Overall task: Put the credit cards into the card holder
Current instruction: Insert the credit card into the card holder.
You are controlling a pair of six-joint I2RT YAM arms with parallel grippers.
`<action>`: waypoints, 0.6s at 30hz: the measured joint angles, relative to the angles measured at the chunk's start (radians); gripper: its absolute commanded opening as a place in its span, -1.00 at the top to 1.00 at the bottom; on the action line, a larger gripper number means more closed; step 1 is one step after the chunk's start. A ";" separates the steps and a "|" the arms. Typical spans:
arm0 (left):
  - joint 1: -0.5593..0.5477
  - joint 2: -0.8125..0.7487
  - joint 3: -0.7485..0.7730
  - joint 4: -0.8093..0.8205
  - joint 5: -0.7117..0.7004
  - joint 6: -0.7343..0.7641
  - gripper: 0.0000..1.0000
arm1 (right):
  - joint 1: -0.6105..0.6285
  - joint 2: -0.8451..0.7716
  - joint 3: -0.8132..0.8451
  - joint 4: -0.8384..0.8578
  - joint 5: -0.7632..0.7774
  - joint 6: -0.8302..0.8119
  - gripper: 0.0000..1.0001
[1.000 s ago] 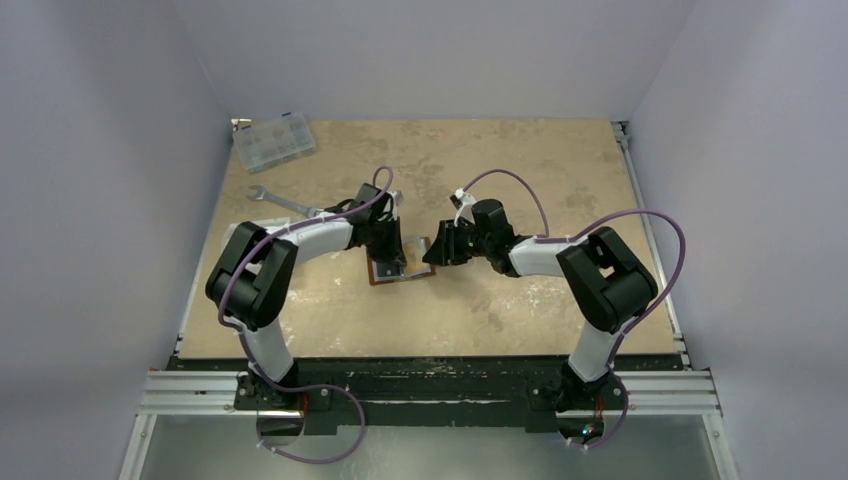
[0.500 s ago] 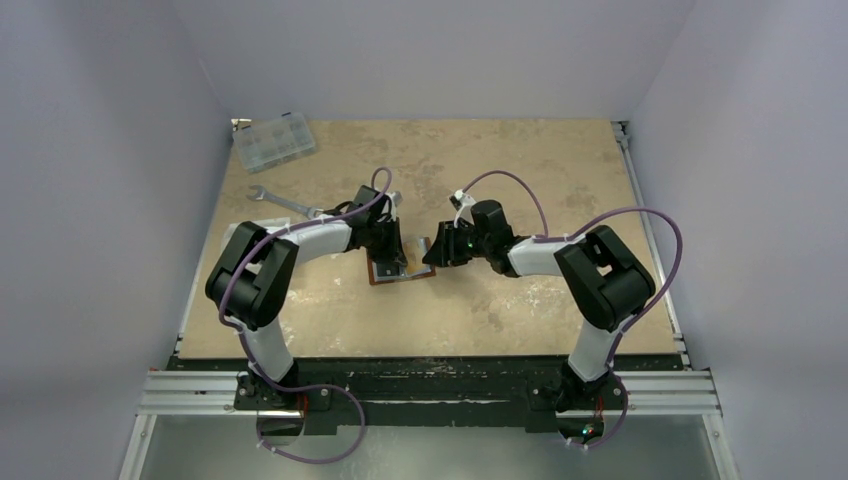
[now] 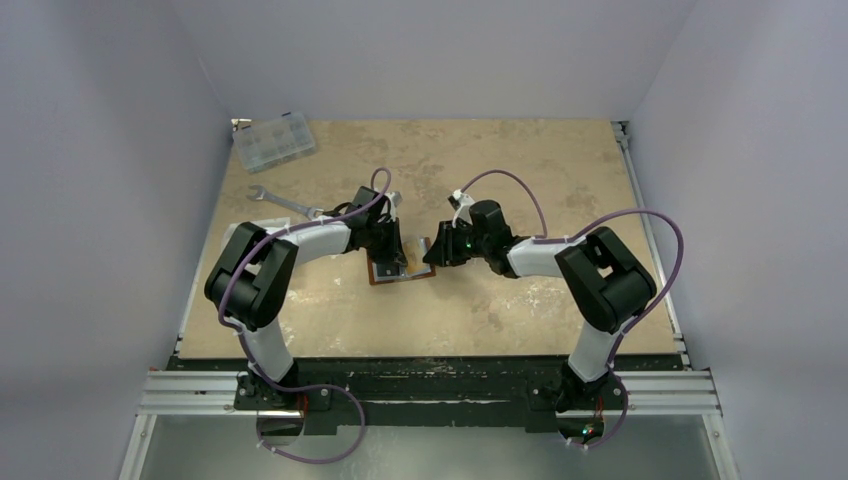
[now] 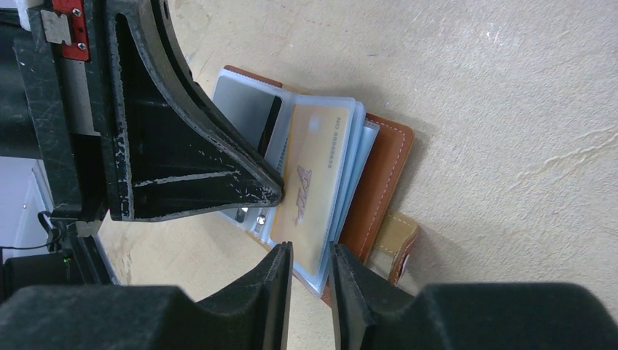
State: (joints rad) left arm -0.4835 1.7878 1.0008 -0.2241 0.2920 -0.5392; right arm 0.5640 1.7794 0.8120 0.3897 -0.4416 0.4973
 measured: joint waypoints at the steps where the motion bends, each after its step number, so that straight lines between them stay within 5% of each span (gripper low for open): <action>1: 0.000 0.000 0.000 0.000 0.000 0.000 1.00 | 0.001 0.000 0.000 0.000 0.000 0.000 0.40; 18: 0.000 0.000 0.000 0.000 0.000 0.000 1.00 | 0.012 0.017 0.000 0.007 -0.005 0.000 0.32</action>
State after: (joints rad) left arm -0.4835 1.7874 1.0004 -0.2241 0.2924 -0.5392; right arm 0.5758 1.7962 0.8124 0.3969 -0.4461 0.4973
